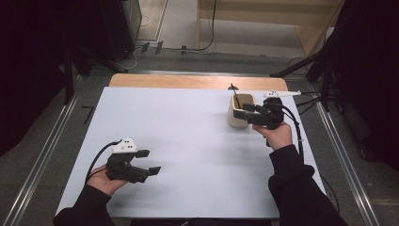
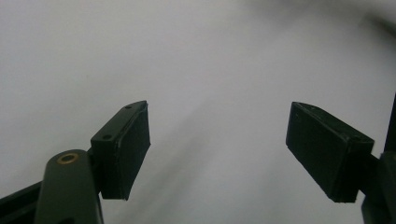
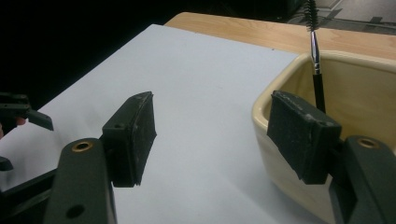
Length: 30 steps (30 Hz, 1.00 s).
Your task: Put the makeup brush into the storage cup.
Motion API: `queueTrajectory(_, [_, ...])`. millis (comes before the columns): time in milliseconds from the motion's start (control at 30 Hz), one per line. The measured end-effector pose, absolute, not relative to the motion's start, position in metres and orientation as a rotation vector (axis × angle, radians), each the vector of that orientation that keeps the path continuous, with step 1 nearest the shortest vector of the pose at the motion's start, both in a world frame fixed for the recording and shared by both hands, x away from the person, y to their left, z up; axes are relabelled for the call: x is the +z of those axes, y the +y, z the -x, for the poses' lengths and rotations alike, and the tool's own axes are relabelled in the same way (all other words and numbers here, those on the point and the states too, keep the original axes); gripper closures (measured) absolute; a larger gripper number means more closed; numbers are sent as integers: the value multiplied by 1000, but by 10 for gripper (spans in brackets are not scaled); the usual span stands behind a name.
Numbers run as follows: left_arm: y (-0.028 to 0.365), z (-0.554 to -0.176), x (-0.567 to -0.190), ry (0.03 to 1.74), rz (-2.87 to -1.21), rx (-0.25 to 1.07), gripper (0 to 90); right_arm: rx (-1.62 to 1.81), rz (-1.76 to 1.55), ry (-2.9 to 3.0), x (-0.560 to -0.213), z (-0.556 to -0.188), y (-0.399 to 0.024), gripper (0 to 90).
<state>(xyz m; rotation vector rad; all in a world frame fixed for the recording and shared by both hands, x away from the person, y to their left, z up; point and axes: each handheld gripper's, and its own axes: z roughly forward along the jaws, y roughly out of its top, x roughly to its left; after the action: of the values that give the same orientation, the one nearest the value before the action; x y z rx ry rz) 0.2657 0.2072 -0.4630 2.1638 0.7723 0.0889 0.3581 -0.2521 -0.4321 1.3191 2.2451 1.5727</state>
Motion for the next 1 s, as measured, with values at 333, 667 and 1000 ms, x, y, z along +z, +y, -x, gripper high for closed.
queueTrajectory(333, [208, -266, -462, 770, -2162, 86, 225, 1603, -1264, 2303, -437, -344, -240, 304])
queueTrajectory(667, [208, -266, -462, 771, -2164, 86, 225, 1600, -1139, 2399, -443, -328, -222, 262])
queueTrajectory(1000, [208, -266, -462, 770, -2165, 87, 225, 1560, -1099, 2409, -454, -310, -219, 262])
